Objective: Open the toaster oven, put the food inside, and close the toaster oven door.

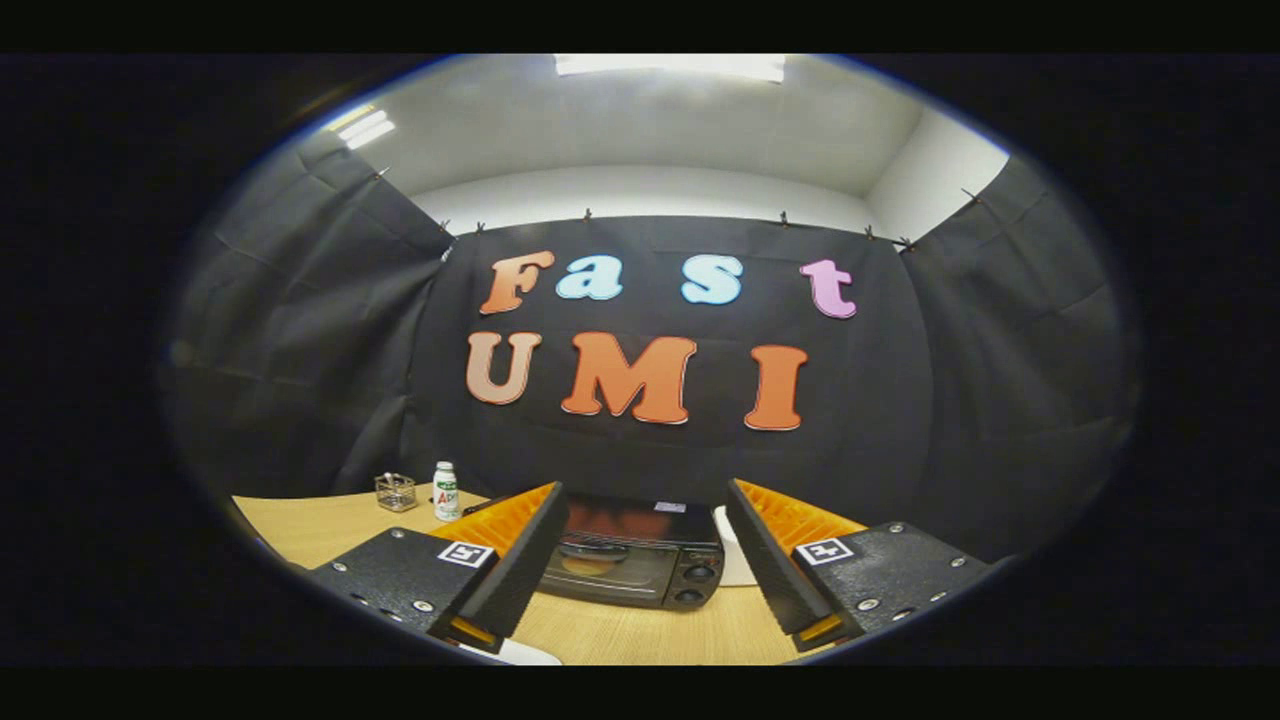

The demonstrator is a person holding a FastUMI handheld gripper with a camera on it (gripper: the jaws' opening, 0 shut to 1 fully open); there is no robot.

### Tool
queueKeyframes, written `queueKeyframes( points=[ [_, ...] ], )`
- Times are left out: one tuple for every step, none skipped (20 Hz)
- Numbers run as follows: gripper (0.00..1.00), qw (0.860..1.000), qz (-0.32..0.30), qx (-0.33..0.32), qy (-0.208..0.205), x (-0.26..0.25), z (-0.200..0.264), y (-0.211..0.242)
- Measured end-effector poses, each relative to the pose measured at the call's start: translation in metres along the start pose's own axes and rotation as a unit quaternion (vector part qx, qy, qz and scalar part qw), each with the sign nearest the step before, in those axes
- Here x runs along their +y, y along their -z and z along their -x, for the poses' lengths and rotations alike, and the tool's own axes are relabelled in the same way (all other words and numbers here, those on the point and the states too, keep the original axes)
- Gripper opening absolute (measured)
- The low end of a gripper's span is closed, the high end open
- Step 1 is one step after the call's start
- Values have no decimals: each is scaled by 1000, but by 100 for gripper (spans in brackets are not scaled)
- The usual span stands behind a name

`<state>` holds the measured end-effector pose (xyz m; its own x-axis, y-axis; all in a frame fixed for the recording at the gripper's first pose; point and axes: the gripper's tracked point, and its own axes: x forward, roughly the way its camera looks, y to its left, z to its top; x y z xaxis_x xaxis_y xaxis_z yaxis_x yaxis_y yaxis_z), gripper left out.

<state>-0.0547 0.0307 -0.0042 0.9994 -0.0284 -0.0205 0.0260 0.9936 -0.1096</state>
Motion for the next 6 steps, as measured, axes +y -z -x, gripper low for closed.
queueKeyframes(
  points=[
    [94,1000,0,1,-2,0,0,0],
    [94,1000,0,1,-2,0,-1,1],
    [94,1000,1,2,-3,1,-2,1],
    [94,1000,1,2,-4,1,-2,1],
    [94,1000,1,3,-5,2,-3,2],
    [94,1000,0,4,-7,2,-3,3]
  ],
)
